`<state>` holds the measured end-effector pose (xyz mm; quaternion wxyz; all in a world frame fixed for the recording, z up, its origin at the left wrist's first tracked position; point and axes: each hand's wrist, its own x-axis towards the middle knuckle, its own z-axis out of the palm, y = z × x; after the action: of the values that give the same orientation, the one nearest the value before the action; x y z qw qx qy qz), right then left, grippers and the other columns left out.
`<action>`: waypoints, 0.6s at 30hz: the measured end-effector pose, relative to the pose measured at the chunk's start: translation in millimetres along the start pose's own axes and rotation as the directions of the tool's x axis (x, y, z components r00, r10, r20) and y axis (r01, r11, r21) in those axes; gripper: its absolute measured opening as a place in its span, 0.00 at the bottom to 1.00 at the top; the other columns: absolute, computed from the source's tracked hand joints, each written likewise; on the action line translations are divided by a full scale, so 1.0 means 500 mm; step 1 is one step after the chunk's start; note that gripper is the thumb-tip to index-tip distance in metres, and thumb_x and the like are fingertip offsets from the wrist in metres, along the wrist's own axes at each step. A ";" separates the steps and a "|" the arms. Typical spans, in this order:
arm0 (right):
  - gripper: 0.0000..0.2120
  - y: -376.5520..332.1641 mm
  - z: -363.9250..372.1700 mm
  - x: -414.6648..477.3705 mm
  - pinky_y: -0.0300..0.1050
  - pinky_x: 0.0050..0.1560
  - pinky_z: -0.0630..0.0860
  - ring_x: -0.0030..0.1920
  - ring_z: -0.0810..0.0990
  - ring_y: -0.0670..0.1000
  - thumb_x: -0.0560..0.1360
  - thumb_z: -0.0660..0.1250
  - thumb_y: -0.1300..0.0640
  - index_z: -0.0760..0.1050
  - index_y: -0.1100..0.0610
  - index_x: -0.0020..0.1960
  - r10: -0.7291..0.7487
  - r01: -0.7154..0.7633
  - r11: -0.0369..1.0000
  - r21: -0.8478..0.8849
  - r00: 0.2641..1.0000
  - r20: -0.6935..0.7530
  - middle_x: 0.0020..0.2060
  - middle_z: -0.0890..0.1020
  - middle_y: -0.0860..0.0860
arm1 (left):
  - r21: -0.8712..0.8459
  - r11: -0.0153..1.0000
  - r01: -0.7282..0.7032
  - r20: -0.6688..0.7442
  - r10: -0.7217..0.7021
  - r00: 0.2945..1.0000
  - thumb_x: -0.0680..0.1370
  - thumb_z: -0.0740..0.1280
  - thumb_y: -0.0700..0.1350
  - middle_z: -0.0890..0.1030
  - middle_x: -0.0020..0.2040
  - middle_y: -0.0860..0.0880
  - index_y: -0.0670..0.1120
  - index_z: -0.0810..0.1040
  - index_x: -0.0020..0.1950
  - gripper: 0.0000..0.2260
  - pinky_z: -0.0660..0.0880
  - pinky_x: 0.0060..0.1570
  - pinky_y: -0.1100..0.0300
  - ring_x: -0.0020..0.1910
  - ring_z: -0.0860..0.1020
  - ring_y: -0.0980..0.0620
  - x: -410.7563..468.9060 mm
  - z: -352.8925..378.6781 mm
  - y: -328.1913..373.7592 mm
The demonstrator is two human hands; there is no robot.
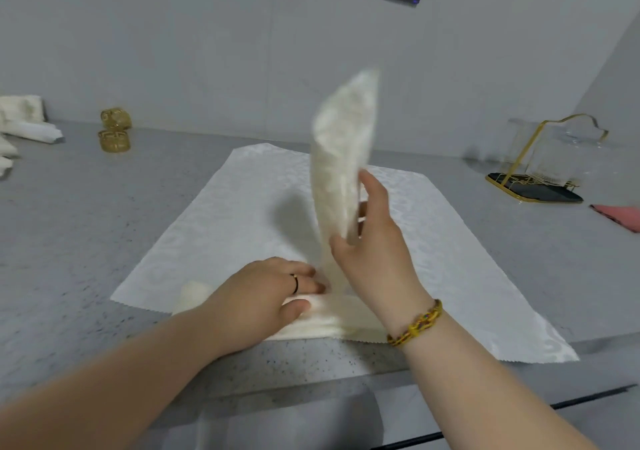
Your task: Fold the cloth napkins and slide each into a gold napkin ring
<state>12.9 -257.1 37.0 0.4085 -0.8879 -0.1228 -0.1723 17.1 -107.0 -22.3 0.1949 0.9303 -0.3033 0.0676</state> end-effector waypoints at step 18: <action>0.15 0.090 0.070 -0.050 0.41 0.53 0.70 0.51 0.76 0.53 0.65 0.57 0.61 0.82 0.60 0.41 -0.507 0.533 0.815 -0.228 0.846 0.167 0.45 0.84 0.56 | -0.357 0.836 0.416 0.282 -0.328 0.902 0.77 0.61 0.52 0.61 0.74 0.47 0.45 0.65 0.71 0.24 0.55 0.69 0.61 0.73 0.59 0.48 -0.136 -0.037 -0.182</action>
<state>13.4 -260.5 -25.1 0.2165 -0.8742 -0.3565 -0.2486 16.0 4.3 -51.3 0.3614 0.9116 -0.1421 -0.1350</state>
